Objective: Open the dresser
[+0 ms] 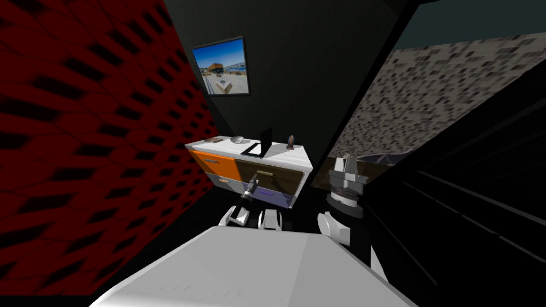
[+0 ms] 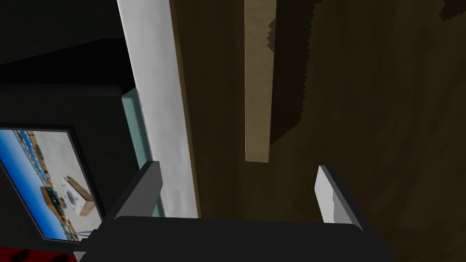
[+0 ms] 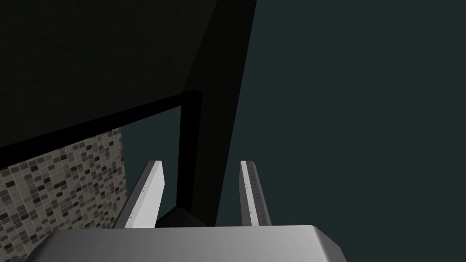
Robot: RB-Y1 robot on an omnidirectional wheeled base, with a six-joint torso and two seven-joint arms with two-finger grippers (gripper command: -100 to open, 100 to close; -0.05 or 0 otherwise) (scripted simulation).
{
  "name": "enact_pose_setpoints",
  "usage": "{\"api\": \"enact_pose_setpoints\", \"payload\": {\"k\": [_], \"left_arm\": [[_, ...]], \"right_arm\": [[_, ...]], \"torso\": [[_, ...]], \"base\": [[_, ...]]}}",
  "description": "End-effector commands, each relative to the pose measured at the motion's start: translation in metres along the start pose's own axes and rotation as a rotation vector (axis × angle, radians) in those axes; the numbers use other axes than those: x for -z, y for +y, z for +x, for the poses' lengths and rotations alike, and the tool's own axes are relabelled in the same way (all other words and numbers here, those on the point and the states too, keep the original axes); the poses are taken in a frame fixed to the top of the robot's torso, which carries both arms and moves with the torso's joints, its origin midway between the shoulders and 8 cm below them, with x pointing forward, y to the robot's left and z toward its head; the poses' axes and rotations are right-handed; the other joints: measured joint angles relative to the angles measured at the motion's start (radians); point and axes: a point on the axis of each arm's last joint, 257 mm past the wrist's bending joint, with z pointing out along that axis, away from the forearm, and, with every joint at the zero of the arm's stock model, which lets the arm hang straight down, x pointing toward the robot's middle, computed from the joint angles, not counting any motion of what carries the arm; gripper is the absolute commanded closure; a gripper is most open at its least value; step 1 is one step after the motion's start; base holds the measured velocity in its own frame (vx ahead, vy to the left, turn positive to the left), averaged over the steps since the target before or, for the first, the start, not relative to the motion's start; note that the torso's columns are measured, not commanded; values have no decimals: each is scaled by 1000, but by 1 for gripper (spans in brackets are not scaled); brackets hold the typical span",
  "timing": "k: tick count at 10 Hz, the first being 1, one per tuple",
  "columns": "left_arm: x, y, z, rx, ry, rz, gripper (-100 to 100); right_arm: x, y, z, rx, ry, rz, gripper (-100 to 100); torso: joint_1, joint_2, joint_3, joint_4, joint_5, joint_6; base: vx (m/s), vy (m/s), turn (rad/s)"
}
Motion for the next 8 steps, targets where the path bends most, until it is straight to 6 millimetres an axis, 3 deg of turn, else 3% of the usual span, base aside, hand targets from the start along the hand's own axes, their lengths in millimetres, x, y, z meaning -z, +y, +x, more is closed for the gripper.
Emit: {"api": "enact_pose_setpoints", "payload": {"k": [1,4,5,8], "left_arm": [[-4,7,2,22,-12,-15,-100],[-8,1,-1,12,-8,-8,-100],[-9,1,-1,12,-8,-10,100],[-6,-3,1,12,-1,-10,100]], "right_arm": [[0,0,0,0,0,0,0],[0,0,0,0,0,0,0],[0,0,0,0,0,0,0],[0,0,0,0,0,0,0]], "torso": [[0,6,3,2,0,0],[2,11,7,4,1,0],[2,11,7,3,1,0],[2,16,10,4,0,0]], "base": [[162,-51,-25],[74,-13,-4],[9,-1,1],[-138,25,21]]}}
